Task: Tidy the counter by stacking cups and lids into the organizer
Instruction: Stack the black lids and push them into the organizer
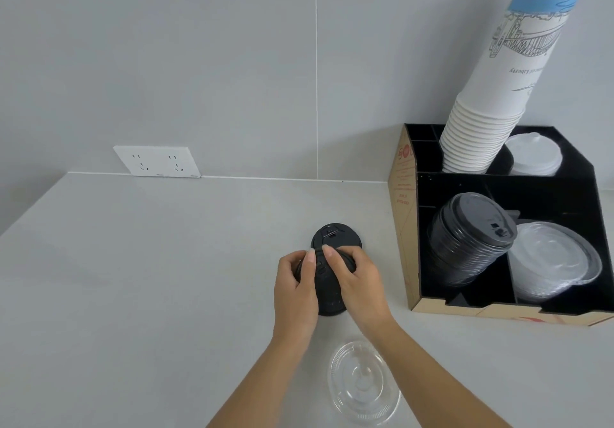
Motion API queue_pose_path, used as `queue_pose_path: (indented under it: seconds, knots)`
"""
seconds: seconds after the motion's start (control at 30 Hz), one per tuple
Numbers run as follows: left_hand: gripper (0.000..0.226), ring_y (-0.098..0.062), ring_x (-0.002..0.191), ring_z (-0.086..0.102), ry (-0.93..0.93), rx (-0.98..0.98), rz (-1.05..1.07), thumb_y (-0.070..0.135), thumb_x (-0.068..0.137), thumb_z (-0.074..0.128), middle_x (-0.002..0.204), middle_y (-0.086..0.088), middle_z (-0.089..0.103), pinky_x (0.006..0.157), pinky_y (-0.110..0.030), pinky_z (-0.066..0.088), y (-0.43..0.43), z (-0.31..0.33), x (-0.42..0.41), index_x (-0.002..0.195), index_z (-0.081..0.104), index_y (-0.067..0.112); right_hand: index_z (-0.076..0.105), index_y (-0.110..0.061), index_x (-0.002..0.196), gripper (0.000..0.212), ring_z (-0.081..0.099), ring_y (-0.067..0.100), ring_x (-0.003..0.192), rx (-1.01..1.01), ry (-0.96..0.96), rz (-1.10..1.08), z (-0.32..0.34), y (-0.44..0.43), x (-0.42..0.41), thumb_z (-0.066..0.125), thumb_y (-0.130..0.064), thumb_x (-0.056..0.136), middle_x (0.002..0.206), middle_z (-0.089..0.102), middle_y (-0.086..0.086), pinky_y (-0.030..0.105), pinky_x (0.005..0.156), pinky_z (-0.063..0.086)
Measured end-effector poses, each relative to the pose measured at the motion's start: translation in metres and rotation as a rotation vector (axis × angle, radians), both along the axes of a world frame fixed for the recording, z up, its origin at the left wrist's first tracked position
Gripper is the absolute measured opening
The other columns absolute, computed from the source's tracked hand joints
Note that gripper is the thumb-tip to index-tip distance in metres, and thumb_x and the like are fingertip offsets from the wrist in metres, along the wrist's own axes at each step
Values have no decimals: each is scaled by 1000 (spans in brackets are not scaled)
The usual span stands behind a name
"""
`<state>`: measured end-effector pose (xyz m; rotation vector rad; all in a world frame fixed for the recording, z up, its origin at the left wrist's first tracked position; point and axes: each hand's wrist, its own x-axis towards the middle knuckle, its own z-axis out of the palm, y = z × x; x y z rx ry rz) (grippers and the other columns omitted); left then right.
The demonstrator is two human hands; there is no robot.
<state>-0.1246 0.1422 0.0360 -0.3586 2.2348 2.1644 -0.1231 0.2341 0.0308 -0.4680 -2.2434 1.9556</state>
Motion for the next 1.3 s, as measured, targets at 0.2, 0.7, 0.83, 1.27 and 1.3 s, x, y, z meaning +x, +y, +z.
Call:
queue_pose_path:
  seconds: [0.2, 0.7, 0.83, 1.27, 1.3]
  knots:
    - [26, -13, 101, 58, -72, 203, -40, 15, 91, 56, 112, -1, 61, 82, -21, 46, 19, 22, -36, 117, 56, 12, 64, -16, 91, 24, 62, 14, 86, -19, 32, -104, 17, 22, -42, 61, -39, 85, 87, 65, -4, 33, 78, 53]
    - [40, -18, 115, 49, -143, -59, -97, 20, 98, 42, 126, 3, 49, 87, -22, 40, 38, -15, -71, 137, 38, 17, 63, -21, 92, 24, 60, 11, 87, 89, -82, -74, -18, 38, -85, 60, -43, 85, 88, 64, -8, 28, 77, 51]
    - [49, -26, 130, 40, -169, -292, -119, 29, 96, 42, 138, -5, 45, 109, -41, 33, 39, -27, -75, 142, 31, 15, 62, -21, 92, 20, 60, 11, 87, 80, -110, -58, -27, 38, -86, 58, -39, 87, 89, 64, -7, 24, 76, 47]
    - [42, -14, 123, 41, -46, -155, -189, 20, 97, 44, 130, 3, 38, 97, -23, 33, 41, -28, -71, 138, 33, 15, 66, -18, 97, 19, 61, 9, 91, -91, -76, -163, -35, 31, -80, 64, -32, 84, 94, 67, -7, 30, 85, 51]
    - [41, -14, 121, 42, -35, -144, -182, 19, 97, 45, 128, 3, 39, 96, -23, 34, 40, -28, -71, 136, 36, 15, 66, -18, 96, 18, 61, 9, 92, -111, -74, -169, -34, 31, -80, 65, -31, 83, 94, 67, -7, 30, 85, 51]
